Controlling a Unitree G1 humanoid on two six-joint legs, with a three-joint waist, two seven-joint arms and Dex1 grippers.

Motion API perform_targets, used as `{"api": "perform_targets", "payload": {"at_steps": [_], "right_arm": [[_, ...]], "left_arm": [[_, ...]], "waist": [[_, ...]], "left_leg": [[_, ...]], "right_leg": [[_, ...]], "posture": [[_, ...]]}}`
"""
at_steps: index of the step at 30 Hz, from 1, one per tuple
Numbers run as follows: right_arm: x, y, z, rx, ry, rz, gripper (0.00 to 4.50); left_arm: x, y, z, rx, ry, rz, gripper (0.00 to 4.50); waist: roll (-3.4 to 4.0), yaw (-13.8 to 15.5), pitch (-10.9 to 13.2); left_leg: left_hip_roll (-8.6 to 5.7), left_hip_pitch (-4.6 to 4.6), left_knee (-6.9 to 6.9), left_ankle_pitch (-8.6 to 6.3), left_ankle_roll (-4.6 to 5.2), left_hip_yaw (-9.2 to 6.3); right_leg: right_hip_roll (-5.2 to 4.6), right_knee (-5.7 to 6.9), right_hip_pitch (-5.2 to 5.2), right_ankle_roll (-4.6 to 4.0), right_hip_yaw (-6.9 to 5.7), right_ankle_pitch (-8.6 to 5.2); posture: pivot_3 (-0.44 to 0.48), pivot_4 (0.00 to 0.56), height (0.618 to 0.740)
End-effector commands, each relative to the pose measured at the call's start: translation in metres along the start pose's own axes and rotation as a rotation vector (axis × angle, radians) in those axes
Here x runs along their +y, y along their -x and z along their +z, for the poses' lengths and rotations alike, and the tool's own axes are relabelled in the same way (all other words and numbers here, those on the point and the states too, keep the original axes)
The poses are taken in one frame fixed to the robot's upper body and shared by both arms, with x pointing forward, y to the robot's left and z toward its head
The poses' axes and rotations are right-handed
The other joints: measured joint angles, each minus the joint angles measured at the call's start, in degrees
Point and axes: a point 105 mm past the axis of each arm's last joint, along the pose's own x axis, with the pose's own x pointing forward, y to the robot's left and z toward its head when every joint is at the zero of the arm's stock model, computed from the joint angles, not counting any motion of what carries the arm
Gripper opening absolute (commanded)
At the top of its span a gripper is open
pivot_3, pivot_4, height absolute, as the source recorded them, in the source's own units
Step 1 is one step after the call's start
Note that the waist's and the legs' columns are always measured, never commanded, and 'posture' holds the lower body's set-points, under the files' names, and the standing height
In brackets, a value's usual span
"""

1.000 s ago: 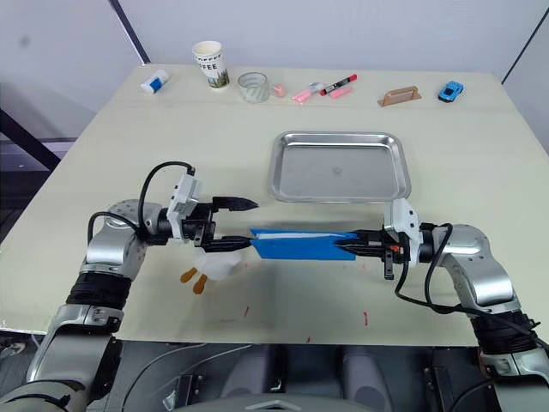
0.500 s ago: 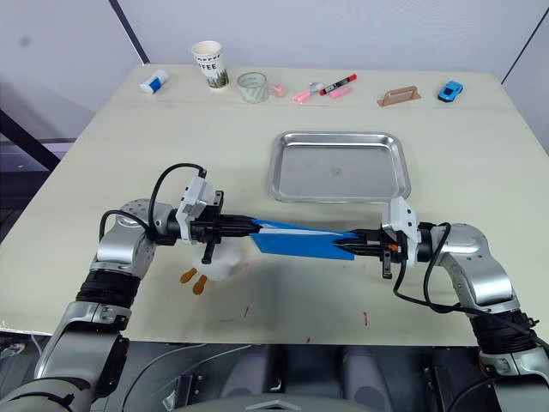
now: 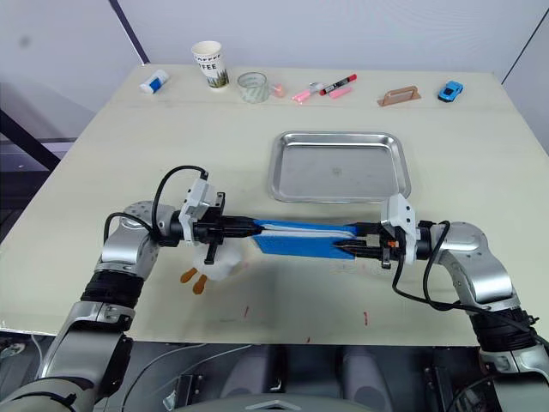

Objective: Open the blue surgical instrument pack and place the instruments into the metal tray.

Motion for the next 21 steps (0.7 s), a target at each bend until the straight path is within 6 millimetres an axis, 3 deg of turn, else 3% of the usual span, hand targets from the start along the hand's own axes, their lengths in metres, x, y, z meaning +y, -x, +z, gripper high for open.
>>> {"api": "perform_targets", "payload": {"at_steps": [1, 4, 12, 16, 21], "right_arm": [[0.005, 0.008, 0.015, -0.022, 0.005, 0.016, 3.59], [0.009, 0.014, 0.02, -0.033, -0.003, 0.006, 4.39], [0.014, 0.031, 0.069, -0.195, -0.031, -0.045, 4.39], [0.018, 0.026, 0.07, -0.21, -0.055, -0.038, 4.39], [0.021, 0.015, 0.054, -0.168, -0.06, -0.014, 2.16]], "left_arm": [[0.005, 0.001, 0.006, -0.003, -0.041, 0.008, 0.0], [0.006, 0.001, 0.006, -0.003, -0.044, 0.005, 0.0], [0.006, 0.0, 0.004, 0.003, -0.05, -0.001, 0.0], [0.005, -0.003, 0.001, 0.008, -0.045, -0.014, 0.0], [0.003, -0.008, -0.002, 0.012, -0.042, -0.031, 0.0]], "waist": [[0.0, 0.0, 0.0], [0.0, 0.0, 0.0], [-0.01, 0.02, 0.0], [-0.01, -0.01, -0.01], [-0.01, 0.13, -0.01]], "left_leg": [[0.0, 0.0, 0.0, 0.0, 0.0, 0.0], [0.0, 0.0, 0.0, 0.0, 0.0, -0.01], [0.0, -0.02, 0.01, 0.0, 0.0, -0.04], [0.0, -0.01, 0.01, 0.0, 0.0, -0.05], [-0.01, -0.03, 0.01, 0.0, 0.0, -0.04]], "right_leg": [[0.0, 0.0, 0.0, 0.0, 0.0, 0.0], [0.0, 0.0, 0.0, 0.0, 0.0, 0.0], [0.0, 0.0, 0.01, 0.0, -0.01, 0.0], [0.0, -0.01, 0.01, 0.0, -0.01, 0.0], [0.0, -0.03, 0.01, 0.01, -0.01, 0.0]], "posture": [[0.0, 0.15, 0.74], [0.0, 0.15, 0.74], [0.0, 0.15, 0.74], [0.0, 0.15, 0.74], [0.0, 0.15, 0.74]]}}
